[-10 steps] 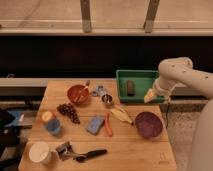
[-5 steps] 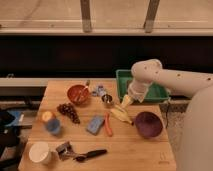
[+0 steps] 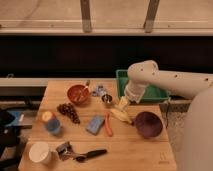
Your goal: Place banana in purple bowl
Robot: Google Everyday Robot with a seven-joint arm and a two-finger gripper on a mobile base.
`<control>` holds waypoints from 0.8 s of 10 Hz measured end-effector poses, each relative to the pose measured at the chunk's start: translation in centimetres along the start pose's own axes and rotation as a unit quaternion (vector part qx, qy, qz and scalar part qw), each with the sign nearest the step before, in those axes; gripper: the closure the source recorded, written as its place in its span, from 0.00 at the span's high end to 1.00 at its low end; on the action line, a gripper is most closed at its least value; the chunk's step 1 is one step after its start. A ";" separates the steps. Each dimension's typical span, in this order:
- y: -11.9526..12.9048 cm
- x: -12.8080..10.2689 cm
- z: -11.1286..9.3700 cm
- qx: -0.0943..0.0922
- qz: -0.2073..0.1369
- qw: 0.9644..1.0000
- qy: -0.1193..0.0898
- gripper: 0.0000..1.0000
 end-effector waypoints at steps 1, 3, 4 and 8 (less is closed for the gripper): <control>0.2 0.0 0.9 -0.005 0.000 1.000 0.006 0.73; 0.6 0.0 4.0 -0.023 -0.001 0.999 0.024 0.73; 0.7 0.0 5.1 -0.032 -0.002 0.999 0.030 0.73; 0.7 0.5 8.1 -0.057 0.000 0.997 0.058 0.73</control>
